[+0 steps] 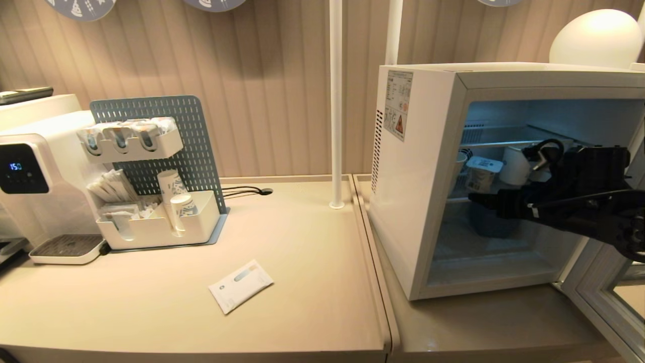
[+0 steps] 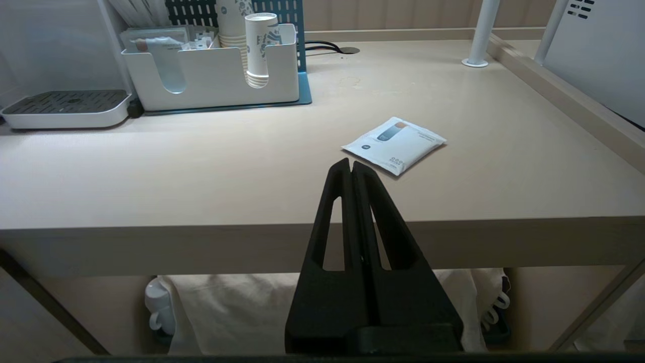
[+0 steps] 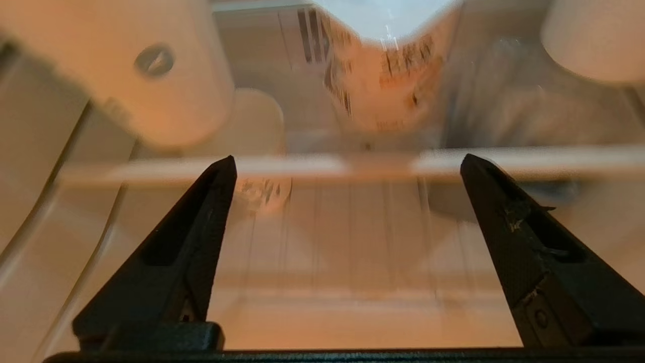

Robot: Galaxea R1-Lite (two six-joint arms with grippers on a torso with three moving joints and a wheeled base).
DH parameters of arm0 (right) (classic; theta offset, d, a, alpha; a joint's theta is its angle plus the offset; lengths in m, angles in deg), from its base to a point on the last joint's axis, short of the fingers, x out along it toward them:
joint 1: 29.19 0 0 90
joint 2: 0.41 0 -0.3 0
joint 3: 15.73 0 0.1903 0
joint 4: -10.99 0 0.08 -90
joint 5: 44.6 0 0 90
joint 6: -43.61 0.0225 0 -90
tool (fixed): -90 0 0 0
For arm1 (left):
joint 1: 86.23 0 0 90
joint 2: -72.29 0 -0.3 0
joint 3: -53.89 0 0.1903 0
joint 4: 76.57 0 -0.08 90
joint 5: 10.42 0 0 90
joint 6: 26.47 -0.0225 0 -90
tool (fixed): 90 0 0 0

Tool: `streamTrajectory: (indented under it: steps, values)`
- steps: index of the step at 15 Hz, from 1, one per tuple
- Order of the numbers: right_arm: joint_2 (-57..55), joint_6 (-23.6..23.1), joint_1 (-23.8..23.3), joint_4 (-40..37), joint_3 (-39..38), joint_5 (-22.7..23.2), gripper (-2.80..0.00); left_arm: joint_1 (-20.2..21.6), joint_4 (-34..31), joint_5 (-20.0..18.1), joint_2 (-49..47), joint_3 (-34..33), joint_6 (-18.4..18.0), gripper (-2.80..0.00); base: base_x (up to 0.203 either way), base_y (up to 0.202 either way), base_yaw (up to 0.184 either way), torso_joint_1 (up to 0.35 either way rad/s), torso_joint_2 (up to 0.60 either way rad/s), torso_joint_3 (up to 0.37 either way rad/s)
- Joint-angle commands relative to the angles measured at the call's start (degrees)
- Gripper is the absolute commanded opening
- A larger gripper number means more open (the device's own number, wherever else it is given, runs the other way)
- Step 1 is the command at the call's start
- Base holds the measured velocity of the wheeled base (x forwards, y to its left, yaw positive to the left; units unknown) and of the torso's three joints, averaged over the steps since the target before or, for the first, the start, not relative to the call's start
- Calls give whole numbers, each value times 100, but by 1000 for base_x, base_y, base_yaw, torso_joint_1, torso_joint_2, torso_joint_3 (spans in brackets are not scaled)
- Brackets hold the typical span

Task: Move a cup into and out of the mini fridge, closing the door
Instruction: Put the yoghurt in the freezer, then close the freezer door

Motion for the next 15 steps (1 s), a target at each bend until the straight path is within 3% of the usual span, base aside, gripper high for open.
streamTrajectory:
  steps: [1,6,7,11,15]
  values:
    - [480,-12,3,80,-223,7,0,1,1,4,-7,0,1,-280,0,0,0,0,0,0]
    - [1576,-18,3,69,-1025,8,0,1,1,4,-7,0,1,-280,0,0,0,0,0,0]
    - [1841,-21,5,68,-1223,16,-280,1,1,4,-7,0,1,-280,0,0,0,0,0,0]
    - [3235,-18,6,-282,-1881,27,-280,1,1,4,-7,0,1,-280,0,0,0,0,0,0]
    - [5103,113,4,-1679,-2099,-219,-280,1,1,-2,-7,0,1,-280,0,0,0,0,0,0]
